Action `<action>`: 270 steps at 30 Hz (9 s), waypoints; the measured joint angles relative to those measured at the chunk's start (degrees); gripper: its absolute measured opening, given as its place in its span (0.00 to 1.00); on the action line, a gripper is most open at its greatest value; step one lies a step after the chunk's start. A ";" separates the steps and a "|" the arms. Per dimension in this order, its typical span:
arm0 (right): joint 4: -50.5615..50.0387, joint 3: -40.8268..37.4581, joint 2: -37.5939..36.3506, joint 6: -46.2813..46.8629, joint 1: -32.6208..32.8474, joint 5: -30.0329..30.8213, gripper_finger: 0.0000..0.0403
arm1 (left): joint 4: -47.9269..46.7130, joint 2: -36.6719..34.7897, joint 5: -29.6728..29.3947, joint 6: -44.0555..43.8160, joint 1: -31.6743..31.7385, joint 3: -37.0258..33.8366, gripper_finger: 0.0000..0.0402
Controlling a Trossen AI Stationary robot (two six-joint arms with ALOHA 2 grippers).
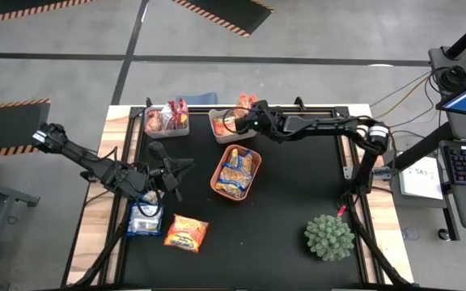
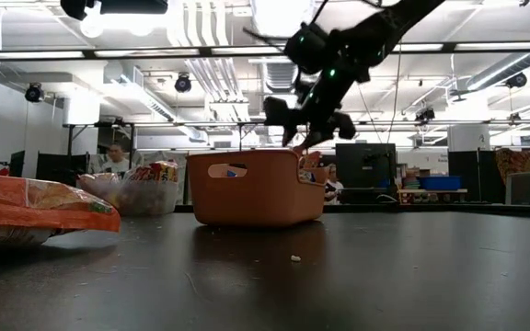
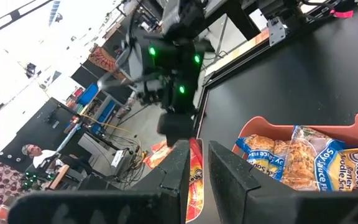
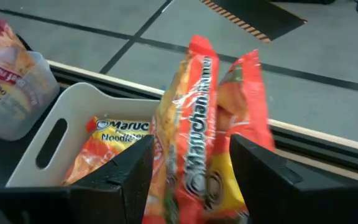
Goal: Sort Maruchan noodles
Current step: Put the orange bag into the white bin
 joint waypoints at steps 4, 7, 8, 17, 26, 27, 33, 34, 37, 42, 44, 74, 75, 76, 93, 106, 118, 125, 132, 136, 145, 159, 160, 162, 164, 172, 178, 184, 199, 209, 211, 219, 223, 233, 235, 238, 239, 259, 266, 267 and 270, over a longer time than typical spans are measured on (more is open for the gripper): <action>-5.34 -0.02 -5.20 -0.87 0.80 -1.97 0.50 | 0.00 0.00 0.09 -1.32 0.00 0.00 0.10; -8.93 -0.02 -9.24 -4.21 2.18 -6.19 0.50 | 0.00 0.00 0.12 -3.34 0.00 0.00 0.10; -9.79 -0.14 -10.58 -6.15 2.92 -7.73 0.51 | 0.00 0.07 0.11 -4.28 0.00 0.00 0.10; -2.62 -8.69 -21.33 -24.18 15.14 -18.44 0.50 | -3.16 3.61 0.77 -25.00 -0.13 0.00 0.10; 12.51 -20.81 -33.63 -38.34 17.50 -31.68 0.50 | -6.37 10.67 15.81 -46.90 -0.24 0.02 0.10; 14.01 -22.27 -34.73 -39.40 17.52 -32.19 0.50 | -6.49 11.31 18.40 -48.85 -0.22 0.04 0.10; 20.36 -28.40 -39.33 -43.49 17.47 -32.75 0.50 | -9.39 14.77 34.82 -59.61 -0.22 2.86 0.10; 20.49 -28.76 -39.83 -43.85 17.47 -32.76 0.50 | -10.82 15.51 37.35 -61.28 -0.22 3.86 0.10; 20.71 -29.22 -40.86 -44.09 17.47 -32.80 0.50 | -16.90 17.79 42.98 -66.18 -0.24 7.40 0.12; 20.69 -29.24 -40.75 -44.39 17.47 -32.91 0.50 | -28.63 23.17 46.44 -69.47 -0.63 14.44 0.23; 20.65 -29.22 -40.53 -44.37 17.47 -32.93 0.50 | -32.45 25.42 47.22 -70.35 -1.17 17.04 0.30; 21.89 -29.22 -40.44 -43.67 17.50 -36.34 0.50 | -17.56 34.12 45.16 -70.68 -5.35 4.25 0.55; 21.81 -29.22 -40.44 -43.68 17.48 -36.34 0.50 | -15.88 34.12 45.16 -70.83 -5.35 3.30 0.55; 21.71 -29.24 -40.44 -43.67 17.48 -36.34 0.50 | -14.49 34.12 45.16 -71.14 -5.35 2.44 0.54; 21.70 -29.29 -40.42 -42.42 17.47 -36.31 0.50 | -10.96 33.94 42.88 -71.12 -5.40 -0.91 0.13; 22.65 -29.33 -39.84 -41.34 17.49 -36.18 0.50 | -11.66 32.90 30.85 -66.37 -5.70 -0.07 0.00; 26.14 -23.35 -27.98 -38.54 17.47 -36.16 0.50 | -13.54 30.34 24.06 -63.09 -6.61 1.22 0.00; 20.19 -12.95 -18.45 -35.19 17.47 -36.16 0.50 | -16.58 29.59 20.75 -63.60 -8.33 1.63 0.00; 2.72 2.33 -8.58 -34.79 17.49 -36.29 0.50 | -18.28 29.27 14.90 -67.15 -11.56 1.58 0.00; -6.71 10.47 -3.55 -34.62 17.47 -40.06 0.50 | -18.68 29.24 11.49 -69.00 -13.44 1.57 0.00; -14.74 16.20 2.50 -25.99 19.55 -49.72 0.50 | -20.18 29.22 4.18 -73.31 -17.04 1.55 0.00; -16.83 16.17 2.60 -22.32 26.23 -43.83 0.50 | -20.09 29.20 -4.76 -77.93 -17.51 1.53 0.00; -16.80 16.17 2.60 -22.94 26.44 -41.29 0.50 | -20.02 29.20 -6.02 -77.93 -17.51 1.53 0.00; -16.88 16.17 2.60 -24.28 26.74 -37.34 0.50 | -19.65 29.20 -7.48 -77.89 -17.51 1.53 0.00; -17.32 16.17 2.60 -25.45 26.74 -36.28 0.50 | -19.70 29.20 -7.27 -77.82 -17.51 1.53 0.00; -25.83 16.13 1.56 -24.82 26.14 -36.07 0.50 | -19.40 29.25 3.41 -77.75 -17.87 1.50 0.00; -29.75 16.13 1.55 -24.39 25.93 -35.94 0.50 | -19.19 31.27 6.07 -78.55 -17.88 0.33 0.00; -31.13 16.13 1.55 -23.62 26.00 -36.07 0.50 | -18.66 34.27 1.08 -79.72 -17.88 0.11 0.00; -36.67 16.13 1.55 -15.97 26.61 -41.95 0.50 | -16.48 45.20 -1.81 -90.25 -17.86 0.17 0.00; -46.09 16.13 1.55 -4.56 31.78 -46.74 0.50 | -3.33 45.34 2.37 -82.91 -17.99 0.22 0.00; -49.10 16.12 1.55 -1.44 33.69 -46.21 0.50 | -0.67 45.38 3.72 -82.06 -17.99 0.17 0.00; -49.51 11.98 1.46 6.95 41.30 -41.49 0.50 | 11.75 47.79 5.27 -74.78 -18.12 0.11 0.00; -43.41 8.16 1.44 8.75 43.45 -41.45 0.50 | 19.50 50.12 5.66 -71.04 -18.14 0.11 0.00; -25.27 1.39 1.24 12.14 44.51 -33.22 0.50 | 29.48 53.62 5.35 -60.23 -18.43 3.31 0.00; -23.01 0.40 1.24 14.68 44.51 -32.56 0.50 | 28.68 53.62 5.21 -57.79 -18.66 4.26 0.00; -19.49 -0.98 1.27 17.57 44.51 -32.53 0.50 | 27.78 53.47 5.16 -55.86 -19.19 5.34 0.00; -18.13 -1.44 1.27 18.38 44.51 -32.49 0.50 | 27.09 53.31 5.10 -55.54 -19.51 5.53 0.00; 7.92 -14.81 1.37 25.40 43.15 -29.99 0.52 | 18.41 55.62 0.73 -66.89 -22.76 5.62 0.00; 9.10 -14.99 1.40 24.81 42.68 -30.01 0.65 | 18.69 57.64 0.45 -70.19 -22.74 5.70 0.00; 9.50 -15.02 1.40 24.55 42.61 -29.93 0.68 | 18.69 57.64 0.50 -70.19 -22.73 5.73 0.00; 12.33 -15.04 1.40 23.99 42.57 -29.91 0.74 | 18.64 57.64 0.57 -70.21 -22.73 5.73 0.00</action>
